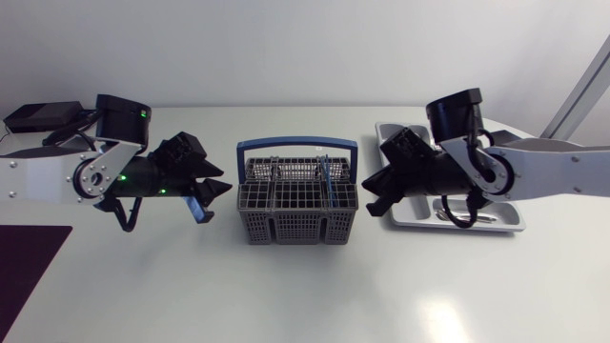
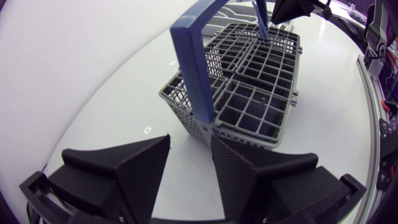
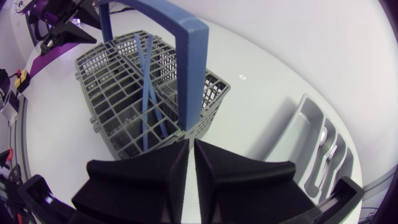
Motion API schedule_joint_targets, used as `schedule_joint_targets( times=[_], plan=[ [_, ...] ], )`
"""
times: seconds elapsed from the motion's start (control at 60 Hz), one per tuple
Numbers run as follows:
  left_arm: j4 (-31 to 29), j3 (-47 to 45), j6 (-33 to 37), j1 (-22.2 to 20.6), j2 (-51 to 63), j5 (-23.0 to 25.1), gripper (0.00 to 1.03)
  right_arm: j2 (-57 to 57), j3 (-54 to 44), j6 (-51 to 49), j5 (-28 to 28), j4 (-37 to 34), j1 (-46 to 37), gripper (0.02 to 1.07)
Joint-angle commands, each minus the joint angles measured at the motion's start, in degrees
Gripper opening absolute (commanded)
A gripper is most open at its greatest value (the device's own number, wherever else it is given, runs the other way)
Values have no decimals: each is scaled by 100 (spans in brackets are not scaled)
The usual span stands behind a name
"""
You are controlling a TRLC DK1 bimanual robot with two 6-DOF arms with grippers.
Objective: Unload the cutlery basket into the drawer organizer.
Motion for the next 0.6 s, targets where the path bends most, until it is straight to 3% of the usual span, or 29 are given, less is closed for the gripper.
schedule_joint_targets(
  times=[0.0,0.083,0.3,0.583],
  plan=[
    [-172,-80,161,127,-451,169,75,-587,-361,40,-5,30,-44,36],
    [-312,-185,170,136,-794,204,84,-1027,-554,40,-76,-23,0,43],
    [-365,-440,47,-92,-1242,239,87,-1246,-633,427,-251,-85,290,58],
    [-207,-607,-23,-400,-1242,257,87,-1053,-510,901,179,153,1081,59]
  ],
)
